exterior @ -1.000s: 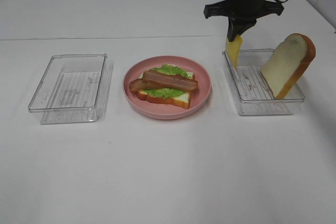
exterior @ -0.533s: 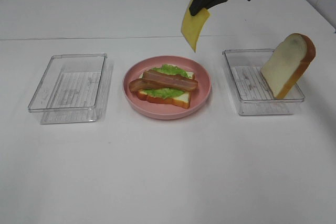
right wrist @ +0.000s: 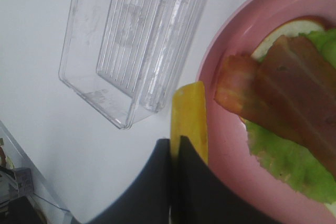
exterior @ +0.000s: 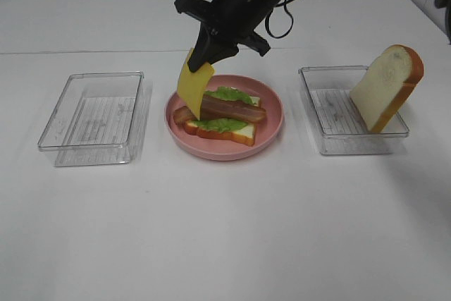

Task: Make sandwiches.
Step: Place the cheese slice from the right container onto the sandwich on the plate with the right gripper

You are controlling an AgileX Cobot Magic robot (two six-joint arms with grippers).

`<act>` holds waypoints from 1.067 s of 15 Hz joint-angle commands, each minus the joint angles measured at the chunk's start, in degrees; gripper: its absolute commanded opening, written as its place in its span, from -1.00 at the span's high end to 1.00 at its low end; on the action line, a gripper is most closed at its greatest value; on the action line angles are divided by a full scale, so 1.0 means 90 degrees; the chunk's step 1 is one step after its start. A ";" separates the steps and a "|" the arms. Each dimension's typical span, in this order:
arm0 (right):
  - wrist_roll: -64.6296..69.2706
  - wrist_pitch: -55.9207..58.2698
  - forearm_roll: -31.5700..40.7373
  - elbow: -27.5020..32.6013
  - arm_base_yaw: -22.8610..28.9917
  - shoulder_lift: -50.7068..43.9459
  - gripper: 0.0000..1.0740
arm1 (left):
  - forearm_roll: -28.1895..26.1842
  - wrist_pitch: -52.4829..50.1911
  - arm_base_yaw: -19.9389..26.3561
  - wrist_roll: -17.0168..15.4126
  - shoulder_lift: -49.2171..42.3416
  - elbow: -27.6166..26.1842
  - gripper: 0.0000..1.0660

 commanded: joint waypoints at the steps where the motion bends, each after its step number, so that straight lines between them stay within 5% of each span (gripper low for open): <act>1: -0.0064 -0.0299 0.0108 -0.0038 -0.0006 0.0280 1.00 | -0.0032 -0.0057 0.0025 0.0000 -0.0134 0.0006 -0.66; 11: 0.0942 -0.0745 -0.1916 -0.0038 -0.0019 0.0407 0.96 | -0.0032 -0.0057 0.0025 0.0000 -0.0134 0.0006 -0.66; 16: 0.0942 -0.0732 -0.1929 -0.0038 -0.0019 0.0407 -0.15 | -0.0032 -0.0057 0.0025 0.0000 -0.0134 0.0006 -0.66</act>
